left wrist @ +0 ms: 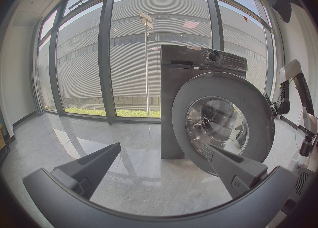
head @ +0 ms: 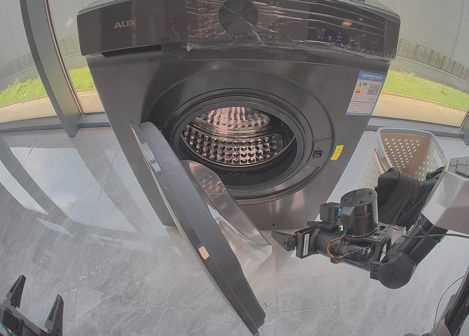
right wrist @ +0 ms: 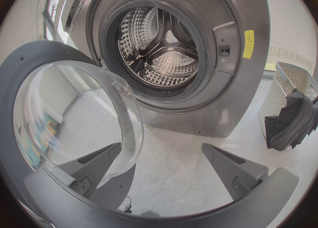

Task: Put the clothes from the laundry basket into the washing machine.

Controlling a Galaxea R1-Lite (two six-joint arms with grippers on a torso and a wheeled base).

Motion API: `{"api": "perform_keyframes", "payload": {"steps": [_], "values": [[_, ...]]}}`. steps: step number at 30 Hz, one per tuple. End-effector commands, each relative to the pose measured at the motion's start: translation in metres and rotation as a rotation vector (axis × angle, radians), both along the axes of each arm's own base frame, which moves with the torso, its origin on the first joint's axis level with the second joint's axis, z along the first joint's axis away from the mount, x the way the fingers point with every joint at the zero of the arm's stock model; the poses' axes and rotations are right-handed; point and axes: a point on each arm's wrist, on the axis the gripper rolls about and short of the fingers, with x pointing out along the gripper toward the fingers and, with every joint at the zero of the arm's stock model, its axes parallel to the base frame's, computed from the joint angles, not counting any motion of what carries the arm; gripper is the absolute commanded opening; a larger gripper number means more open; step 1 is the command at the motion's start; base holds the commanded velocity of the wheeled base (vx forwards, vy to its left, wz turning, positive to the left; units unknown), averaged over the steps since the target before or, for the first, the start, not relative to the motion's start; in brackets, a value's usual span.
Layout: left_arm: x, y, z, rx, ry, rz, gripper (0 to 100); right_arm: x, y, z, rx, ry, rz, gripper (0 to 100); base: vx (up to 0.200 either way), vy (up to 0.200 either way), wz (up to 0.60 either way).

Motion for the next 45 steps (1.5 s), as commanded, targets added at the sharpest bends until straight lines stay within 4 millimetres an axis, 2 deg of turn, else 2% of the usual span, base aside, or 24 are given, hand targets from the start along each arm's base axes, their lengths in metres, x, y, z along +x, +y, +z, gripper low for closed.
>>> {"api": "perform_keyframes", "payload": {"steps": [1, 12, 23, 28, 36, 42, 45], "values": [[0.000, 0.000, -0.005, 0.000, -0.002, 0.000, 100, 0.001, 0.007, -0.011, -0.017, 0.021, 0.017, 100, 0.000, 0.000, 0.00], [0.000, 0.000, -0.005, 0.000, -0.002, 0.000, 100, -0.027, 0.033, -0.011, 0.005, 0.009, 0.141, 100, 0.000, 0.000, 0.00], [0.000, 0.000, -0.005, 0.000, -0.001, 0.000, 100, -0.009, 0.036, -0.008, 0.044, -0.051, 0.113, 100, 0.000, 0.000, 0.00], [0.000, 0.000, -0.005, 0.001, -0.002, 0.000, 100, 0.002, 0.036, -0.011, 0.044, -0.059, 0.097, 100, -0.120, 0.000, 0.00], [0.000, 0.000, -0.005, 0.001, -0.002, 0.000, 100, -0.001, 0.040, -0.025, 0.020, -0.030, 0.120, 100, 0.000, 0.000, 0.00], [0.000, 0.000, -0.005, 0.001, -0.002, 0.000, 100, -0.020, 0.061, -0.024, 0.036, -0.034, 0.199, 100, 0.000, 0.000, 0.00], [0.000, 0.000, -0.005, 0.001, -0.002, 0.000, 100, -0.018, 0.062, -0.020, 0.057, -0.056, 0.195, 100, 0.000, 0.000, 0.00]]}}
